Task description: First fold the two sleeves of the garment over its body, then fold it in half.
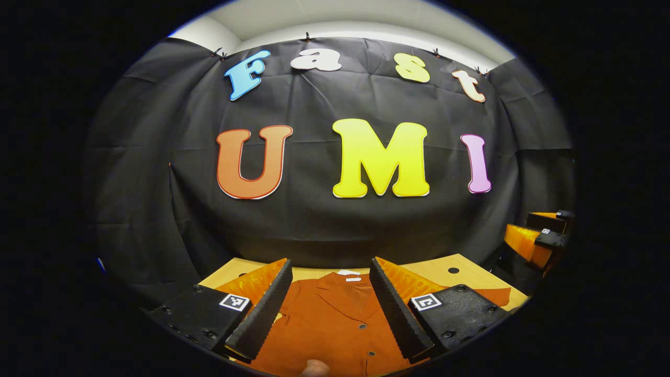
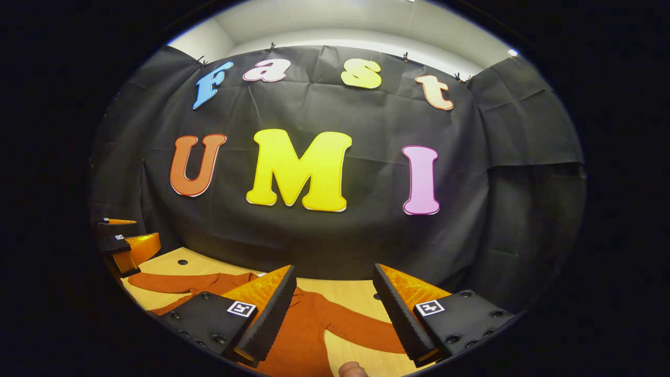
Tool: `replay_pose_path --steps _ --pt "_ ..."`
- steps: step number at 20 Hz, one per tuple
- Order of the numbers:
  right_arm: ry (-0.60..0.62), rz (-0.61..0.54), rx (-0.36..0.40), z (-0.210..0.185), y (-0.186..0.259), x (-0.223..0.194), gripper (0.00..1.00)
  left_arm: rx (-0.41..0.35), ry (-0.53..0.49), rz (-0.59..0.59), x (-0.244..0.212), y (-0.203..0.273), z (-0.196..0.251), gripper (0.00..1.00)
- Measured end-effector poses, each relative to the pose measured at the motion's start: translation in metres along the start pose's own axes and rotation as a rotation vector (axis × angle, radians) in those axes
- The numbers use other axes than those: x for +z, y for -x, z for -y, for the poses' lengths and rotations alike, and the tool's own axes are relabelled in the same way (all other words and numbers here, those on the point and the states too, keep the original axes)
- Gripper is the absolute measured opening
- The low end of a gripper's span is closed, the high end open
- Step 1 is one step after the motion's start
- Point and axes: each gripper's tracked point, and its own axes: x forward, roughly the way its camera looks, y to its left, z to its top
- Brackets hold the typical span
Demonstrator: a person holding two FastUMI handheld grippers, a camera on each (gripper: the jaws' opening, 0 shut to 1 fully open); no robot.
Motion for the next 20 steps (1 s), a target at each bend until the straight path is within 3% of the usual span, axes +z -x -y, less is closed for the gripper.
replay_pose_path --steps 4,9,12,15,18,20 --pt "-0.018 -0.014 -0.131 0.064 -0.033 -0.01 0.94 0.0 0.0 0.0 0.0 0.0 0.0 0.96" --pt "0.026 -0.129 -0.327 0.17 -0.077 -0.08 0.95 -0.017 -0.042 0.028 0.006 -0.003 -0.003 0.96" --pt "0.035 -0.27 -0.396 0.213 -0.082 -0.146 0.95 -0.023 -0.031 0.07 0.012 -0.006 0.003 0.96" --pt "0.003 -0.418 -0.443 0.246 -0.077 -0.217 0.95 -0.006 -0.086 0.075 0.014 0.002 0.011 0.96" --pt "-0.043 -0.651 -0.439 0.257 -0.062 -0.296 0.94 0.016 -0.076 0.065 0.016 0.004 0.017 1.0" --pt "-0.095 -0.76 -0.431 0.26 -0.055 -0.335 0.96 0.038 -0.079 0.053 0.015 0.005 0.021 0.96"
